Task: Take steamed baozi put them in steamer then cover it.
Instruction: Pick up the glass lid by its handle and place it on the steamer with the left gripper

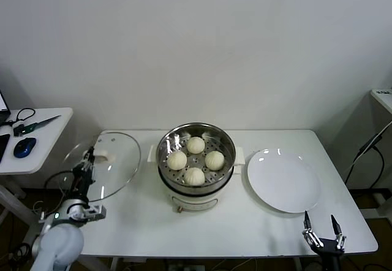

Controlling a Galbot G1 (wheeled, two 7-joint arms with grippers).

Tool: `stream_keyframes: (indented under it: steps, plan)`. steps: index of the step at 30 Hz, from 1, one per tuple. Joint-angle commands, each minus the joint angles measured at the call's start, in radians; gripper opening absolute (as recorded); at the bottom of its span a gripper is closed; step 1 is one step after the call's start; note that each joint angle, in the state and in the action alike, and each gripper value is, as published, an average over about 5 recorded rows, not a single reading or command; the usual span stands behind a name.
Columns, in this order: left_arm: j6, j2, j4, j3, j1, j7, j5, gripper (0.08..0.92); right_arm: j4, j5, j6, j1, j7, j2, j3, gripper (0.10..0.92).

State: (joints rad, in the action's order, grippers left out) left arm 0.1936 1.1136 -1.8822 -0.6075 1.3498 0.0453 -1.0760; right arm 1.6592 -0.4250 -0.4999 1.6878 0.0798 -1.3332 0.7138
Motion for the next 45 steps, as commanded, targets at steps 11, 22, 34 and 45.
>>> stream_keyframes:
  steps: [11,22,34,45]
  plan:
    - [0.455,-0.019,-0.306,0.439,-0.26,-0.342,-0.127,0.138,0.023,0.139,0.114,-0.054,-0.048,-0.015,-0.005,0.823]
    - [0.488,0.266,-0.111,0.681,-0.425,-0.362,-0.373,0.138,0.027,0.129,0.111,-0.067,-0.052,-0.014,-0.005,0.823]
    - [0.453,0.431,0.093,0.741,-0.419,-0.3,-0.506,0.138,0.02,0.098,0.09,-0.056,-0.06,0.0,0.002,0.823]
    - [0.444,0.431,0.153,0.72,-0.408,-0.264,-0.521,0.138,0.017,0.098,0.083,-0.049,-0.062,-0.01,0.0,0.823]
